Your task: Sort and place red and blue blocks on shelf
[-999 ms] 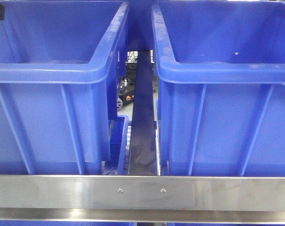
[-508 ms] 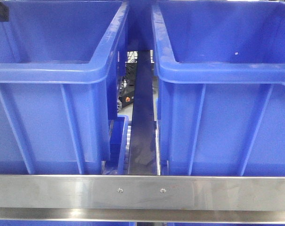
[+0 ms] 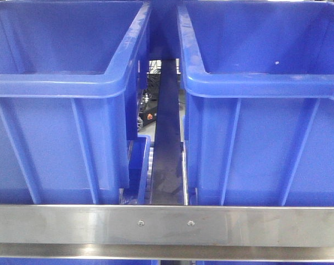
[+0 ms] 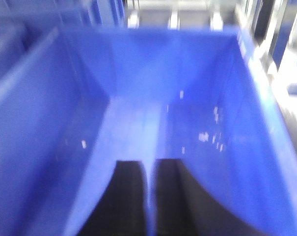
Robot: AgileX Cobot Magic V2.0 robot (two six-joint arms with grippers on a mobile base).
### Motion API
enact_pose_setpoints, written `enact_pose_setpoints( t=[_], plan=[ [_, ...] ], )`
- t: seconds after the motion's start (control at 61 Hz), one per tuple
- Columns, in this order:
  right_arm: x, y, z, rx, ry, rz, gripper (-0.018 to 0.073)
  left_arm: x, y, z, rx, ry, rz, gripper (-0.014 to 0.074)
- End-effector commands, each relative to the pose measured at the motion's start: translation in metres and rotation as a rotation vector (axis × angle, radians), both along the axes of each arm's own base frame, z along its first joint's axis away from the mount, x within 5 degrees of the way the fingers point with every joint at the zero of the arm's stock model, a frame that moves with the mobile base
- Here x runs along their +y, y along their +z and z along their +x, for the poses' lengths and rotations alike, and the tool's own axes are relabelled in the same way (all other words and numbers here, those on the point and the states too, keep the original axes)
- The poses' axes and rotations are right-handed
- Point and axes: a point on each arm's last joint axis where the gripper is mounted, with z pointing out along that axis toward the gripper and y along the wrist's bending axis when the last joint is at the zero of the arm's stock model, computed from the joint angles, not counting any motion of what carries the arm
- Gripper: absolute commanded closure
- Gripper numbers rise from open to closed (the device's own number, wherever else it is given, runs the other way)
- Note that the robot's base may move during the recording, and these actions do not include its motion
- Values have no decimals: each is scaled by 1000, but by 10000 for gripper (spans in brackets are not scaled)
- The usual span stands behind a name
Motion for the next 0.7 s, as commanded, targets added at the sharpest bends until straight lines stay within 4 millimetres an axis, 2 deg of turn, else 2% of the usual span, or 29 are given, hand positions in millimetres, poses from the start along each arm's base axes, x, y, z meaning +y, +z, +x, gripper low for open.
enact_pose_setpoints(
  t=[0.0,0.197,0.311,0.442,0.688],
  plan=[
    [-2,29,-10,-171,-4,5,498,6,32,-9,-177,41,-44,470],
    [-4,37,-26,-207,-4,9,503,11,47,-29,-243,36,-66,471],
    [-5,39,-35,-224,-4,11,503,13,47,-38,-257,34,-70,471],
    [-5,34,-43,-233,-5,12,503,19,32,-51,-243,46,-55,471],
    [-7,7,-62,-249,-4,14,503,43,-5,-83,-233,157,-47,471]
  ],
)
